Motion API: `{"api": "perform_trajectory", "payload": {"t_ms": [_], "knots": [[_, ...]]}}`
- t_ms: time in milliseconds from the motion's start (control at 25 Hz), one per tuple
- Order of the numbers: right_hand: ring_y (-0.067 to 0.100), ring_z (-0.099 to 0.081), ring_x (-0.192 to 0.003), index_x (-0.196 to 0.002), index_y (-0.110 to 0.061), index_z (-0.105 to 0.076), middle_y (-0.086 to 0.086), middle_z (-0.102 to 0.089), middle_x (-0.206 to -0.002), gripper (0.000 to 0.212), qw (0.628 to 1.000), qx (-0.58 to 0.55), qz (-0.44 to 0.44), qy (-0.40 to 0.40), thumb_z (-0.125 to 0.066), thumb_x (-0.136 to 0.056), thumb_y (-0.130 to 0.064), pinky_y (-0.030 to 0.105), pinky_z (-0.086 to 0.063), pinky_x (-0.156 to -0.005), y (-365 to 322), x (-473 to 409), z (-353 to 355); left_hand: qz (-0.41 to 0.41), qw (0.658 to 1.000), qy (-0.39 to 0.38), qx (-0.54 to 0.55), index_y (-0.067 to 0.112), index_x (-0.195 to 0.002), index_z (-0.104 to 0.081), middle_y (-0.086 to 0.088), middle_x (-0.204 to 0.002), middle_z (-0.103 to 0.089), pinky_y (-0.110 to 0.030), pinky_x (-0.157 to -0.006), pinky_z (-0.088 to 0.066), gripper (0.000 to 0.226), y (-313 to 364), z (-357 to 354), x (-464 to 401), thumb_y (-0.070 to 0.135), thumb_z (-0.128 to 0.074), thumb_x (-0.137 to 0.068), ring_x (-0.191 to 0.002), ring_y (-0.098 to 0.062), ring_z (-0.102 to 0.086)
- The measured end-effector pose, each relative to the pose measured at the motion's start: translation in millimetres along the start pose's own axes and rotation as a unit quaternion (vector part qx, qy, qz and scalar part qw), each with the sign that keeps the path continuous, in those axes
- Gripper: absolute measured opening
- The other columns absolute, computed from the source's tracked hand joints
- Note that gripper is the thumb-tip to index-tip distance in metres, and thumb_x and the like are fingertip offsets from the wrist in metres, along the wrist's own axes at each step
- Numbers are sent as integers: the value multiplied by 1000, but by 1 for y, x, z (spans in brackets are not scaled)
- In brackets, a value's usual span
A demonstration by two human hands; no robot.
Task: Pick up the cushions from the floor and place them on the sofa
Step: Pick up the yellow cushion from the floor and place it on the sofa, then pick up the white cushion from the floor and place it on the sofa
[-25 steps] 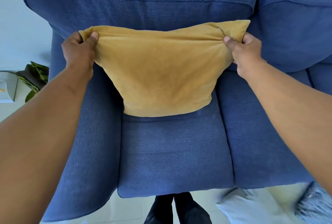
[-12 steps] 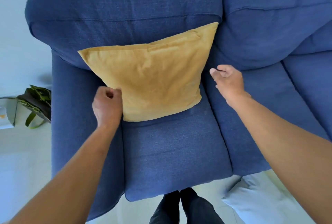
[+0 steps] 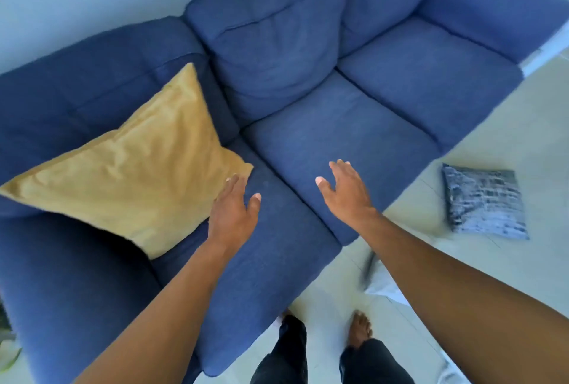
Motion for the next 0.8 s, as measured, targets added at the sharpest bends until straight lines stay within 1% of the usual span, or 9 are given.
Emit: {"api": "perform_trajectory", "payload": {"t_ms": [80,240,360,520,680,800], "knots": [[29,-13,-161,-159,-6,-33,15,-24,-171,64,999,-2,-37,16,-50,-107,-40,45,-19,-127,57,22,25,-32,999,-39,-22,15,-164,-33,-5,-174,-27,-42,-129,-22,62,40,-42,4,38,-50,-109,-163,-18,-17],[32,-20,-158,-158,-5,-35,19,-28,-169,65,993,-32,-105,49,-52,-106,-39,45,-21,-127,179,78,72,-74,987,-118,-77,13,-164,-32,-5,-175,-25,-40,-127,-23,64,117,-140,31,38,-50,-109,-163,-18,-16],[32,-18,-158,-159,-5,-32,19,-25,-170,65,983,-47,-169,51,-52,-106,-39,45,-19,-127,279,140,94,-97,963,-199,-153,10,-165,-28,-9,-175,-21,-41,-128,-21,66,169,-224,75,37,-50,-109,-163,-22,-14],[30,-14,-160,-160,-8,-29,17,-21,-171,68,972,-49,-226,49,-50,-106,-44,46,-20,-124,378,205,109,-114,941,-261,-183,10,-166,-24,-12,-176,-18,-42,-129,-21,69,220,-310,130,38,-50,-109,-163,-25,-15],[31,-13,-160,-161,-6,-27,18,-19,-172,69,957,-79,-279,21,-49,-107,-43,46,-19,-126,445,225,108,-131,923,-303,-199,9,-165,-25,-14,-175,-21,-45,-128,-23,68,255,-367,152,34,-52,-108,-161,-28,-20],[29,-13,-160,-161,-6,-26,17,-19,-172,69,942,-117,-314,13,-49,-107,-42,43,-17,-128,474,227,110,-134,909,-332,-215,11,-166,-23,-12,-175,-19,-48,-127,-27,69,276,-396,139,34,-52,-108,-161,-30,-21]]}}
Point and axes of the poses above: each hand's wrist, its own x-axis away from the middle knuckle, its own z-axis out of the back of the hand, y = z × x, the point moved 8 cm from there along -x, towards the middle knuckle
